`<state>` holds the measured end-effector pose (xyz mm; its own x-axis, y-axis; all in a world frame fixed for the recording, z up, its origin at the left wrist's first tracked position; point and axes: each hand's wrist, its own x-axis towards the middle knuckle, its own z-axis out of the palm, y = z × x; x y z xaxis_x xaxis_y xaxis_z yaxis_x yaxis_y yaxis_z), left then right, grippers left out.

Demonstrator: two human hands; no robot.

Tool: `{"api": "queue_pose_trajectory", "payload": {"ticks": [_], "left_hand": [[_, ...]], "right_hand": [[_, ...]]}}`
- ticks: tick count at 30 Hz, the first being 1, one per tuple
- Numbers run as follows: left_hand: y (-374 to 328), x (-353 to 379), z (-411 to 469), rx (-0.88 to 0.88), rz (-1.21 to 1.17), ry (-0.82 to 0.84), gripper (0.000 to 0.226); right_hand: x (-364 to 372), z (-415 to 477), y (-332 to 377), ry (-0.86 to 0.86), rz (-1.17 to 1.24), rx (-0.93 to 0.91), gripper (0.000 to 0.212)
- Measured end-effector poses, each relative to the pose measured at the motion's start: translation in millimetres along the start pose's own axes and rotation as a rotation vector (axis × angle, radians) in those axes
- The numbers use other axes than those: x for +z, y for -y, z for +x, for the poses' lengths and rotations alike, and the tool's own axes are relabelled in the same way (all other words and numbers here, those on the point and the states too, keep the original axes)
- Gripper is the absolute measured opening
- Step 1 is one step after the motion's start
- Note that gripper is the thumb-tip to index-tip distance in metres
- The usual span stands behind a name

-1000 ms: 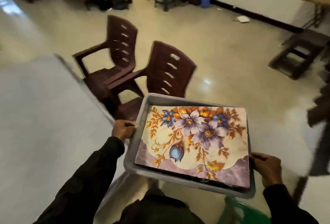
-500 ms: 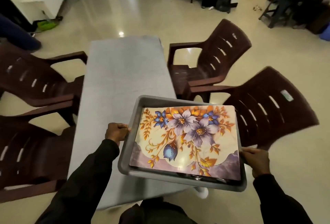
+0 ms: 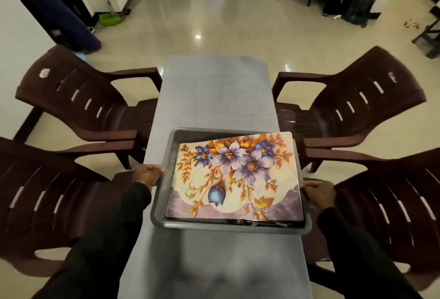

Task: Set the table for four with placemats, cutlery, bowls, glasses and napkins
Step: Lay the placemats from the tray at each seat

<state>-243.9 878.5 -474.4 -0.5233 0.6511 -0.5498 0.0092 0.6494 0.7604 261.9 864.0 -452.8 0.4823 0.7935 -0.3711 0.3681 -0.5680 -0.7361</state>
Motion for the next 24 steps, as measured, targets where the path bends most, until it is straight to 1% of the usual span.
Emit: {"api": "queue_pose_trajectory", "payload": {"ticks": [3, 5, 8, 12, 15, 21, 24], "left_hand": [[-15, -2, 40, -0.007, 0.014, -0.024, 0.011], [-26, -1, 66, -0.014, 0.011, -0.038, 0.012], [-45, 3, 89, -0.017, 0.012, -0.045, 0.013], [-61, 9, 119, -0.045, 0.035, -0.061, 0.009], [-65, 14, 143, -0.068, 0.017, -0.053, 0.005], [-67, 22, 155, -0.067, -0.006, -0.090, 0.003], [-67, 24, 155, -0.052, -0.019, -0.079, 0.009]], "right_hand": [[26, 21, 35, 0.042, -0.019, -0.032, 0.011], [44, 43, 51, 0.032, -0.014, -0.027, 0.015], [68, 74, 64, 0.033, -0.035, -0.017, 0.021], [99, 118, 69, 0.044, -0.007, 0.016, 0.020], [112, 127, 91, 0.042, 0.014, 0.013, 0.020], [124, 148, 107, 0.030, -0.017, 0.008, 0.026], [128, 155, 104, 0.025, -0.030, -0.001, 0.025]]}}
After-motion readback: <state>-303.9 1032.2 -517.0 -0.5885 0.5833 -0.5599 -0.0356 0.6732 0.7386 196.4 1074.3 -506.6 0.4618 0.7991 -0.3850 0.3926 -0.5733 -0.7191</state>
